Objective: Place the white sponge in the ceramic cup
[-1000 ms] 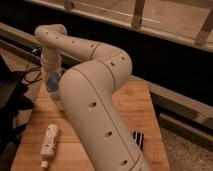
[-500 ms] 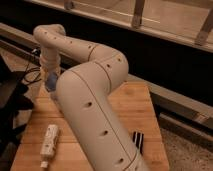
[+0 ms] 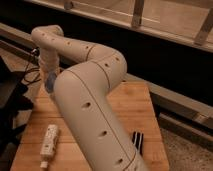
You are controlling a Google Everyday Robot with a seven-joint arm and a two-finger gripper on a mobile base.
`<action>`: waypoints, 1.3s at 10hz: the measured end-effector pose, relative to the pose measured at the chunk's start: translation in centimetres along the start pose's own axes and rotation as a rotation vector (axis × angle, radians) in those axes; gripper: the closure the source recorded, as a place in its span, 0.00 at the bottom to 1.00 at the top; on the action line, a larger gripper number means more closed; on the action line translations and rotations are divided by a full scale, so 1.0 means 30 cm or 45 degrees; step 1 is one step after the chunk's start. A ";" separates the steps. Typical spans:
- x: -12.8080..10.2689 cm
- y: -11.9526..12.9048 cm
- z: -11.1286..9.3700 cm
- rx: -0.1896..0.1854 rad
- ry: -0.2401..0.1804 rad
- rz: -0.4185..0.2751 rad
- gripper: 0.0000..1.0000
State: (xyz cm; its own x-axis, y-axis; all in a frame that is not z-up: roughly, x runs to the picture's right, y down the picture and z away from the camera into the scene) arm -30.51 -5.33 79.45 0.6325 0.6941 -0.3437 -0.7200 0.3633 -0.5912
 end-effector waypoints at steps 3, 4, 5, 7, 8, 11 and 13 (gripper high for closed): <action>0.032 0.017 0.036 -0.002 -0.027 0.013 0.96; 0.036 0.019 0.048 0.000 -0.032 0.017 0.96; 0.040 0.022 0.059 0.005 -0.037 0.023 0.96; 0.055 -0.002 0.086 0.018 -0.032 0.059 0.96; 0.056 -0.029 0.090 0.034 -0.032 0.080 0.92; 0.051 -0.097 0.094 0.085 -0.026 0.120 0.64; 0.045 -0.118 0.103 0.091 -0.033 0.139 0.43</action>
State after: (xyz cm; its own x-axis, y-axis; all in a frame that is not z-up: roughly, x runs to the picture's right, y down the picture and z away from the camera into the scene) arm -28.00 -3.76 83.34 0.5427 0.7472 -0.3837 -0.8031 0.3277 -0.4977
